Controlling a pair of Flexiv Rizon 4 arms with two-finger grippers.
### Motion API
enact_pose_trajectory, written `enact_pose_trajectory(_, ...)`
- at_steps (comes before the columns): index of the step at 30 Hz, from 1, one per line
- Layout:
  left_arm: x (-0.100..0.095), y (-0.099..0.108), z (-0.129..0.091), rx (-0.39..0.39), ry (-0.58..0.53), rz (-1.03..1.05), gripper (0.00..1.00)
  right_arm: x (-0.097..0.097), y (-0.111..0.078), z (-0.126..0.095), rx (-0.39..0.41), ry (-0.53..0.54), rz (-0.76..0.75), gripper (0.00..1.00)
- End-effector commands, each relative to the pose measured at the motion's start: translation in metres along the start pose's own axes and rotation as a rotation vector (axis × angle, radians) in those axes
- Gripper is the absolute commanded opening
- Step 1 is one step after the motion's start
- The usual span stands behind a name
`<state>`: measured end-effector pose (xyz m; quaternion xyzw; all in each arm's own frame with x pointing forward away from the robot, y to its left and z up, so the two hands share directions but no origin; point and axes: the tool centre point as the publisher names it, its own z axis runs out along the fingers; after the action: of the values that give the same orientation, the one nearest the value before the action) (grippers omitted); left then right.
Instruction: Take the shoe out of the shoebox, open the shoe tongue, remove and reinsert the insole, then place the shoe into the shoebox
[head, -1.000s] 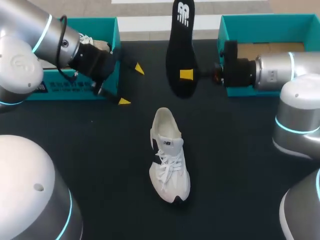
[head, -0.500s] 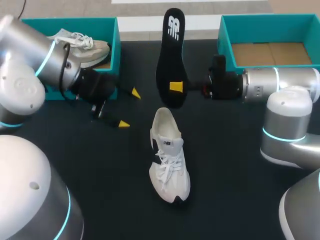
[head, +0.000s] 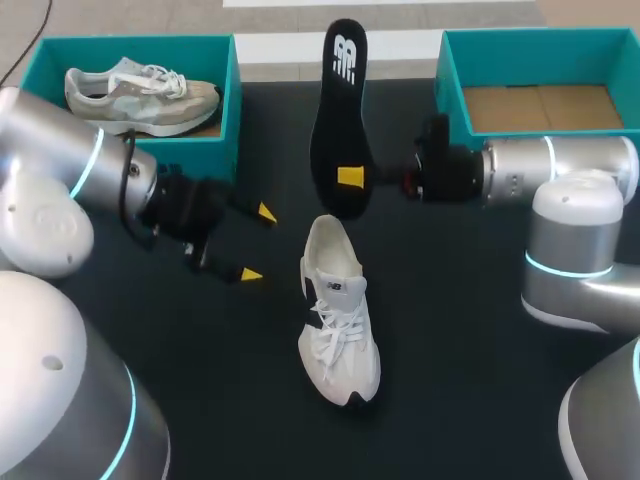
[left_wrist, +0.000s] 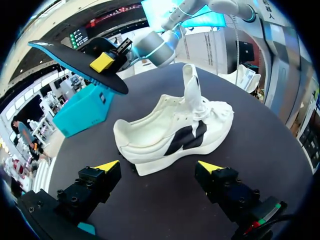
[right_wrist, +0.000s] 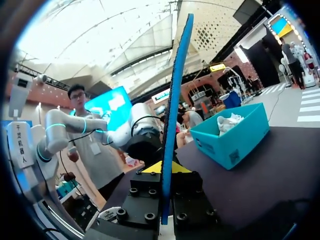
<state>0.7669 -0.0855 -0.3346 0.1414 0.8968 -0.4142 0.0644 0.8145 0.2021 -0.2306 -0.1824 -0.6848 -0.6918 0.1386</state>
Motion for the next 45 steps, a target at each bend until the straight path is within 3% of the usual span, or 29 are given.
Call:
enact_pose_trajectory(1,0.008,-0.005,0.003,-0.004,-0.006,-0.009,1.0,-0.006,-0.019,0.007,-0.032,0.02,-0.001,0.0)
enact_pose_trajectory(15,0.003,-0.013,0.023,0.038,-0.025,-0.056,1.0,-0.005,-0.051,0.02,-0.01,0.103,0.01,0.0)
enact_pose_trajectory(17,0.001,-0.014,0.025,0.042,-0.029,-0.064,1.0,-0.003,-0.057,0.018,0.006,0.065,0.03,0.0)
enact_pose_trajectory(31,-0.001,-0.021,0.036,0.064,-0.053,-0.102,1.0,-0.003,-0.057,0.018,0.006,0.065,0.03,0.0)
enact_pose_trajectory(45,-0.006,-0.022,0.039,0.05,-0.058,-0.147,1.0,-0.008,-0.081,0.023,-0.015,0.085,0.042,0.0)
